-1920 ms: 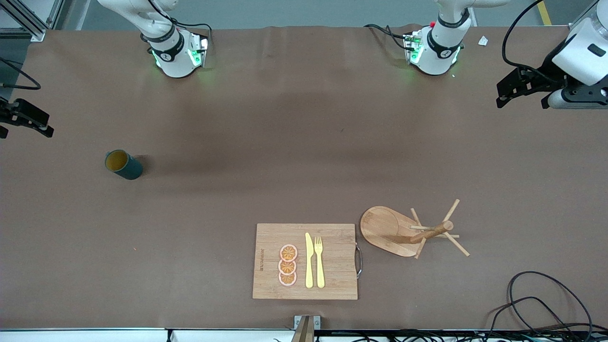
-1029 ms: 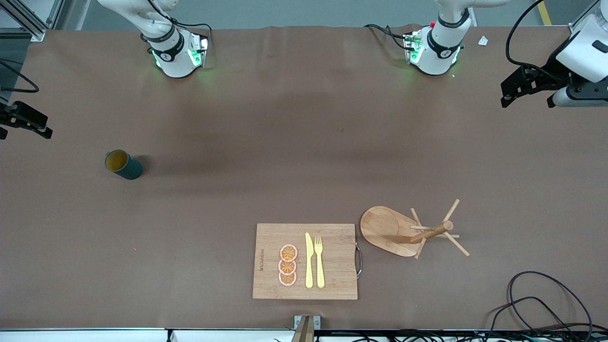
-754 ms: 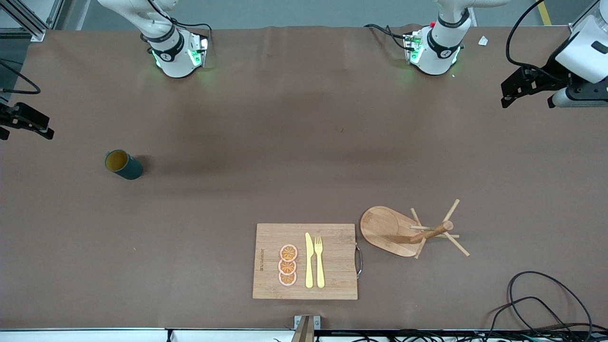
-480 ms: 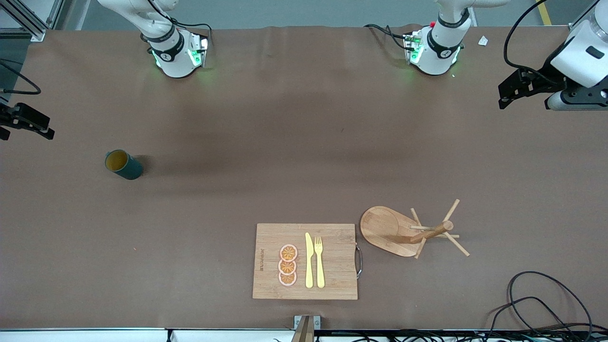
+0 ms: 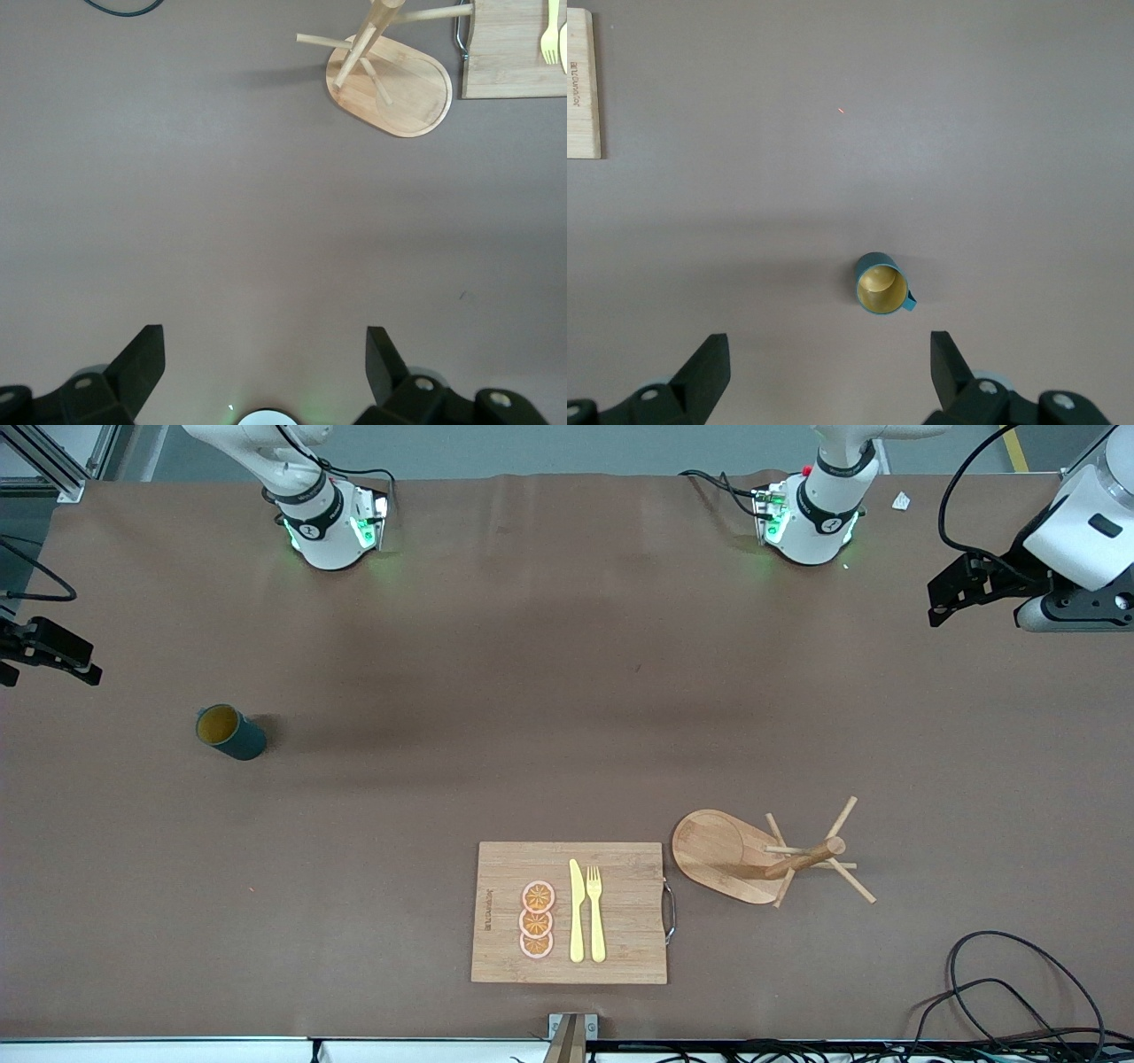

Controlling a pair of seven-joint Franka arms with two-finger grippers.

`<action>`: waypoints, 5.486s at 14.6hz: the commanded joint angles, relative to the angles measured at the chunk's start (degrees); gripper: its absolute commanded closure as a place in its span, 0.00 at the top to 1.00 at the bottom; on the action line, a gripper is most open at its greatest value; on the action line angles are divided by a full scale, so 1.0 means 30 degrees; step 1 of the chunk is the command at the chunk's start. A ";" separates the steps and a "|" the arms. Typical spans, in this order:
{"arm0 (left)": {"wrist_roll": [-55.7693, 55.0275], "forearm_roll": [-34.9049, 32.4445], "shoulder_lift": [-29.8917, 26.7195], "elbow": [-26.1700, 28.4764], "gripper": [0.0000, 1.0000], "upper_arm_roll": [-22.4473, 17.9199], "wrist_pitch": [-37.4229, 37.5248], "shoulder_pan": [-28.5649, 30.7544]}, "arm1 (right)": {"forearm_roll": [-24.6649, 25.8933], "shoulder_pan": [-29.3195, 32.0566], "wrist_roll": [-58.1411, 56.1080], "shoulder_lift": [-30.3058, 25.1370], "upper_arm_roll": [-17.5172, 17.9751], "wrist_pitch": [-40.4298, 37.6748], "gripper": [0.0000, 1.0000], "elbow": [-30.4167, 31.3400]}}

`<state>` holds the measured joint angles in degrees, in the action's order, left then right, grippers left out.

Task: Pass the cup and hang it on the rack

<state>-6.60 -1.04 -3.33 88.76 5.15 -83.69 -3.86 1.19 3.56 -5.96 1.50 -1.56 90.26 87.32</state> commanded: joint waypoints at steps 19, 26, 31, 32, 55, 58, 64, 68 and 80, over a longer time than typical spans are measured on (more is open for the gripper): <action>-0.0290 -0.0413 -0.0002 -0.0145 1.00 0.0216 -0.0079 -0.0443 | -0.0484 0.0368 -0.0121 -0.3104 0.0021 0.4185 1.00 0.7976; -0.0232 -0.0413 -0.0002 -0.0116 1.00 0.0421 -0.0110 -0.0414 | -0.0484 0.0338 -0.0092 -0.3342 0.0021 0.5860 1.00 1.0411; -0.0231 -0.0413 -0.0002 -0.0115 1.00 0.0480 -0.0139 -0.0413 | -0.0484 0.0339 -0.0122 -0.3225 0.0021 0.9575 1.00 1.3251; -0.0231 -0.0384 -0.0002 -0.0086 1.00 0.0480 -0.0139 -0.0385 | -0.0484 0.0338 -0.0122 -0.3137 0.0021 1.0162 1.00 1.3575; -0.0290 -0.0413 0.0731 -0.0027 1.00 0.1213 -0.0315 -0.0414 | -0.0484 0.1920 -0.2583 0.0965 0.0021 2.0977 1.00 1.8294; -0.0290 -0.0413 0.0760 0.0002 1.00 0.1213 -0.0315 -0.0443 | -0.0484 0.2037 -0.2583 0.1053 0.0021 2.0979 1.00 1.8383; -0.0290 -0.0413 0.0789 0.0002 1.00 0.1271 -0.0315 -0.0472 | -0.0484 0.1979 -0.2583 0.1492 0.0051 2.1387 1.00 1.8910; -0.0290 -0.0413 0.0789 0.0002 1.00 0.1359 -0.0315 -0.0443 | -0.0484 0.1862 -0.2583 0.1844 0.0080 2.1506 0.85 1.8969; -0.0290 -0.0413 0.0731 0.0002 1.00 0.1359 -0.0227 -0.0384 | -0.0485 0.1920 -0.2583 0.1844 0.0109 2.1506 0.00 1.8998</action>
<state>-6.78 -1.08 -1.01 88.94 8.86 -84.28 -4.95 0.73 8.53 -12.74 7.60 -1.89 153.71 143.22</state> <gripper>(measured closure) 0.000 0.960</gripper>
